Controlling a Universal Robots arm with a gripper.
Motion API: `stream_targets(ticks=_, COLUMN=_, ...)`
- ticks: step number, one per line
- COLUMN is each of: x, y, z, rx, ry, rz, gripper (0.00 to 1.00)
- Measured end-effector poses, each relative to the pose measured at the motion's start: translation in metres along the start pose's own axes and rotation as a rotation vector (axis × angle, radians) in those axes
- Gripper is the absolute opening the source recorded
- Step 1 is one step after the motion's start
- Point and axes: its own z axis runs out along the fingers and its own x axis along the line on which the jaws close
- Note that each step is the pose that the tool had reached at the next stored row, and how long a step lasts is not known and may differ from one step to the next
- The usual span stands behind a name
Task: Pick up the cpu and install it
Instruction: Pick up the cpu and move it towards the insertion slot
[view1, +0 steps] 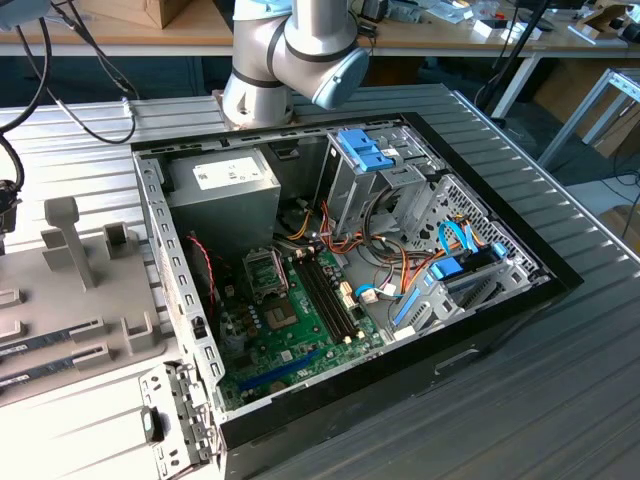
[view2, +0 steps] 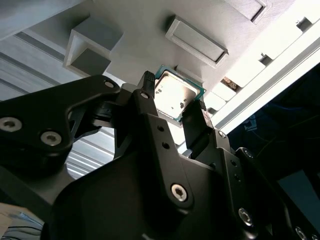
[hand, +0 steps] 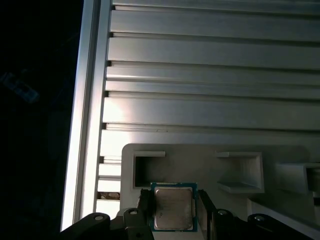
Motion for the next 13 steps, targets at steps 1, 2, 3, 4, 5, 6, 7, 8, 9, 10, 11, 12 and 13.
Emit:
stream_targets(ticks=1, x=0.0, y=0.0, z=0.0, rx=-0.001, ry=-0.0001, rz=0.0, gripper=0.47)
stream_targets(ticks=2, x=0.0, y=0.0, z=0.0, rx=-0.0017, ry=-0.0001, rz=0.0, gripper=0.47)
stream_targets(ticks=3, x=0.0, y=0.0, z=0.0, rx=-0.0022, ry=-0.0001, rz=0.0, gripper=0.47)
stream_targets(ticks=4, x=0.0, y=0.0, z=0.0, rx=-0.003, ry=-0.0001, rz=0.0, gripper=0.47)
stream_targets(ticks=5, x=0.0, y=0.0, z=0.0, rx=-0.0038, ry=-0.0002, rz=0.0, gripper=0.47)
stream_targets(ticks=6, x=0.0, y=0.0, z=0.0, rx=-0.0043, ry=-0.0002, rz=0.0, gripper=0.47)
stream_targets(ticks=7, x=0.0, y=0.0, z=-0.0001, rx=-0.0047, ry=-0.0002, rz=0.0, gripper=0.47)
stream_targets(ticks=8, x=0.0, y=0.0, z=-0.0001, rx=-0.0056, ry=-0.0002, rz=0.0, gripper=0.47)
stream_targets(ticks=9, x=0.0, y=0.0, z=-0.0001, rx=-0.0064, ry=-0.0003, rz=0.0, gripper=0.47)
stream_targets(ticks=10, x=0.0, y=0.0, z=-0.0001, rx=-0.0069, ry=-0.0003, rz=0.0, gripper=0.47)
stream_targets(ticks=11, x=0.0, y=0.0, z=-0.0001, rx=-0.0074, ry=-0.0003, rz=0.0, gripper=0.47)
stream_targets(ticks=12, x=0.0, y=0.0, z=-0.0001, rx=-0.0079, ry=-0.0003, rz=0.0, gripper=0.47)
stream_targets(ticks=13, x=0.0, y=0.0, z=-0.0001, rx=-0.0083, ry=-0.0004, rz=0.0, gripper=0.47)
